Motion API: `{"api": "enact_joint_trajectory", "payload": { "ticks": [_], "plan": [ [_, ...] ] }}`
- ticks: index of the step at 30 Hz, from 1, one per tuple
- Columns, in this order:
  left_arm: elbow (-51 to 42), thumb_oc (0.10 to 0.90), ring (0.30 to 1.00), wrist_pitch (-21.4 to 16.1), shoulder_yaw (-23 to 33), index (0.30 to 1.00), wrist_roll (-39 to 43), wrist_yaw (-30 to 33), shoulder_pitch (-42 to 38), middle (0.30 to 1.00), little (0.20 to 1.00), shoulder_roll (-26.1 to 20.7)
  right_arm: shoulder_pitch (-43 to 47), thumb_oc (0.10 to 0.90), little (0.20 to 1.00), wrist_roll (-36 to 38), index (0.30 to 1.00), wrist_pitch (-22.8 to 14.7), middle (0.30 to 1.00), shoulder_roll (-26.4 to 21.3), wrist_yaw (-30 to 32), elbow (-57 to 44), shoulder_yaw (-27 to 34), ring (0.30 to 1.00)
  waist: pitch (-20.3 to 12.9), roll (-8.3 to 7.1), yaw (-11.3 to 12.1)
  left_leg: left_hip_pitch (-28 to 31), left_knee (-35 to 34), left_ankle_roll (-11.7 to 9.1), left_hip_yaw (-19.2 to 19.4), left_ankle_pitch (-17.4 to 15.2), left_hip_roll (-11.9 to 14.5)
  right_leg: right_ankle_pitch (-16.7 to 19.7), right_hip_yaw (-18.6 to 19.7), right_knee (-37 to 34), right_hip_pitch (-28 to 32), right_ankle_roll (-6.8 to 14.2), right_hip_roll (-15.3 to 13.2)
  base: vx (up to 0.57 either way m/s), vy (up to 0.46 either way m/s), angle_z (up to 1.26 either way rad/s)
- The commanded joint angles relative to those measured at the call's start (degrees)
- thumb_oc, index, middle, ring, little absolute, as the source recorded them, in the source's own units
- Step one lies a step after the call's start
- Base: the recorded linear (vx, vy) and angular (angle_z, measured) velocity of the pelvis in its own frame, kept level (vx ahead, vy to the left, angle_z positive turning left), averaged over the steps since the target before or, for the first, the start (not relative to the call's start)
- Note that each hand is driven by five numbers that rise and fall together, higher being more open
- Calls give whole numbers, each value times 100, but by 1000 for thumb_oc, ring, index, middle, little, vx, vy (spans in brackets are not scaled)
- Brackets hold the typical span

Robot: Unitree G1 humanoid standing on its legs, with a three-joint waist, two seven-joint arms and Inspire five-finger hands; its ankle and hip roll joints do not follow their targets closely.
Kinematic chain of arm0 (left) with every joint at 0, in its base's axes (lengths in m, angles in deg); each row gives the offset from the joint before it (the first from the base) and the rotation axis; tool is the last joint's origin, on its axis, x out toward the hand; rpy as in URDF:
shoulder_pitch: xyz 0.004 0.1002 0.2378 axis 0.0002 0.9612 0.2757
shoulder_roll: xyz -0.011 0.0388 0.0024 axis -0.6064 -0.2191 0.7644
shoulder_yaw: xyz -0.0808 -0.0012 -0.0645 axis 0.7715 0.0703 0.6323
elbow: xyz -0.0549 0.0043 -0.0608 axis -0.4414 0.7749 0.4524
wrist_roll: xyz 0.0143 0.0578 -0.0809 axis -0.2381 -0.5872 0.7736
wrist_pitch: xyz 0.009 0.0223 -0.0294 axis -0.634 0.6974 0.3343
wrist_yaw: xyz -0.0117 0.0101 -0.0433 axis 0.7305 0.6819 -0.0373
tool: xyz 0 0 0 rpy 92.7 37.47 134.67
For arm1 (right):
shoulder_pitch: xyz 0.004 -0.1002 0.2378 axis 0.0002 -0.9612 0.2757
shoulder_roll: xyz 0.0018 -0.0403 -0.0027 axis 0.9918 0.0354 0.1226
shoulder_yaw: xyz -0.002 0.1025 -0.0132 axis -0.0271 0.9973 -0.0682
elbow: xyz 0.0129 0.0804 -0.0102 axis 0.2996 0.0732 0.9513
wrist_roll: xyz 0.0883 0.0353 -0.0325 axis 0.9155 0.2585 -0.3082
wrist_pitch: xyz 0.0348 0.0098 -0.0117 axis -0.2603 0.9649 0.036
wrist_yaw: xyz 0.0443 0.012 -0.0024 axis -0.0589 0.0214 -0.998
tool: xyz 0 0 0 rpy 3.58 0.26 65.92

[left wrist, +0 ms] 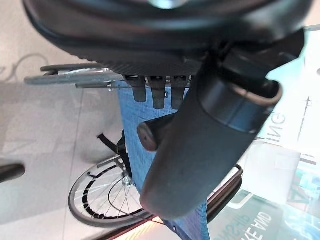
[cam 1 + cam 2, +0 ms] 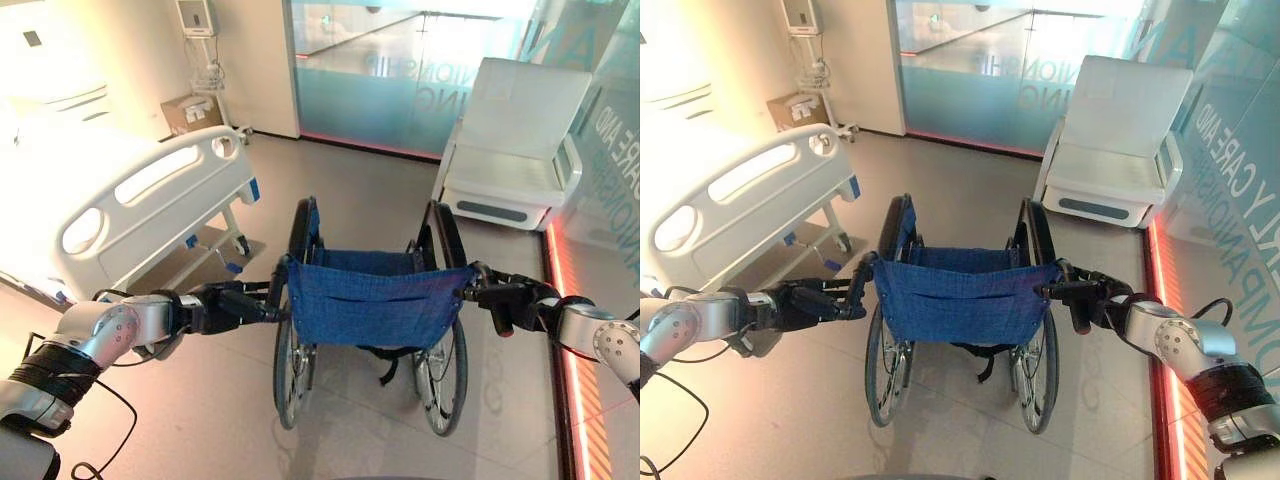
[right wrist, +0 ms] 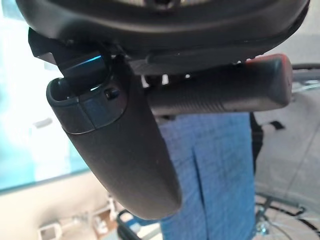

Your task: Push the wheelchair next to the bed

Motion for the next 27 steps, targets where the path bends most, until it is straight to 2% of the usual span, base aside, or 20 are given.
{"api": "enact_joint_trajectory", "payload": {
  "ticks": [1, 2, 3, 4, 6, 7, 9, 10, 17, 25, 26, 27],
  "plan": [
    [-248, 800, 900, -743, -210, 900, 201, -260, -1057, 900, 900, 615, 955, 504, 455, 324, 455, -148, 455, 901, -531, -391, -746, 455, -15, -14, 302, -78, 60, 69, 29, -108, -488, -26, -71, 22, 293, 238, -67, 51, -14, 3],
    [-239, 800, 900, -860, -196, 900, 188, -116, -1089, 900, 900, 695, 994, 400, 300, 282, 300, -149, 300, 975, -578, -371, -785, 300, -19, -14, 308, -72, 60, 69, 17, -109, -488, -30, -64, 19, 302, 229, -61, 51, -12, 2],
    [-230, 800, 900, -894, -204, 900, 246, -43, -1113, 900, 900, 719, 1015, 400, 300, 268, 300, -144, 300, 999, -583, -366, -801, 300, -19, -14, 306, -69, 60, 69, 11, -109, -489, -31, -60, 22, 304, 225, -60, 69, -9, 1],
    [-146, 800, 900, -1084, -155, 900, 65, 188, -1173, 900, 900, 849, 1096, 400, 300, 212, 300, -145, 300, 1069, -647, -323, -837, 300, -18, -15, 307, -62, 60, 66, -11, -106, -494, -37, -46, 19, 315, 211, -48, 62, -7, 1],
    [-73, 800, 900, -1150, -106, 900, 103, 426, -1218, 900, 900, 921, 1154, 400, 300, 185, 300, -122, 300, 1124, -645, -305, -844, 300, -19, -20, 307, -57, 60, 64, -25, -107, -495, -47, -34, 19, 322, 199, -38, 62, -9, 1],
    [6, 800, 900, -1264, 20, 900, -90, 854, -1239, 900, 900, 1051, 1195, 400, 300, 137, 300, -75, 300, 1207, -632, -309, -828, 300, -25, -31, 303, -55, 60, 56, -32, -102, -486, -59, -17, 24, 328, 185, -30, 70, -12, 2],
    [70, 800, 900, -1282, 136, 900, -162, 1078, -1243, 900, 900, 1111, 1216, 400, 300, 118, 300, -27, 300, 1241, -610, -312, -805, 300, -25, -39, 303, -54, 60, 51, -48, -98, -486, -69, -15, 25, 336, 177, -22, 62, -11, 4],
    [172, 800, 900, -1439, 268, 900, -258, 1316, -1270, 900, 900, 1177, 1241, 400, 300, 118, 300, 66, 300, 1267, -618, -332, -734, 300, -24, -53, 295, -51, 60, 45, -52, -100, -481, -88, -15, 28, 345, 168, -18, 51, -11, 2],
    [299, 800, 900, -1842, 644, 900, -595, 1766, -1326, 900, 900, 1403, 1212, 400, 300, -74, 300, 213, 300, 1392, -638, -334, -539, 300, -8, -79, 280, -42, 60, 50, -90, -99, -474, -138, 4, 64, 358, 113, 7, 56, -8, -1],
    [523, 800, 900, -1790, 627, 900, -769, 1683, -1388, 900, 900, 1753, 1179, 400, 300, -323, 300, 230, 300, 1677, -548, -301, -511, 300, 27, -90, 250, 12, 60, 76, -65, -111, -474, -189, 19, 105, 398, 87, 4, 51, 6, 0],
    [538, 751, 827, -1844, 600, 827, -780, 1647, -1363, 827, 827, 1828, 1164, 400, 300, -327, 300, 231, 300, 1721, -510, -324, -516, 300, 39, -94, 240, 28, 60, 87, -67, -115, -478, -199, 30, 131, 395, 86, 1, 40, 12, -3],
    [524, 609, 613, -1882, 579, 613, -811, 1646, -1347, 613, 613, 1885, 1145, 400, 300, -353, 300, 215, 300, 1761, -491, -334, -517, 300, 44, -95, 237, 34, 60, 90, -67, -113, -480, -207, 34, 146, 394, 84, -2, 48, 15, -2]
  ]
}}
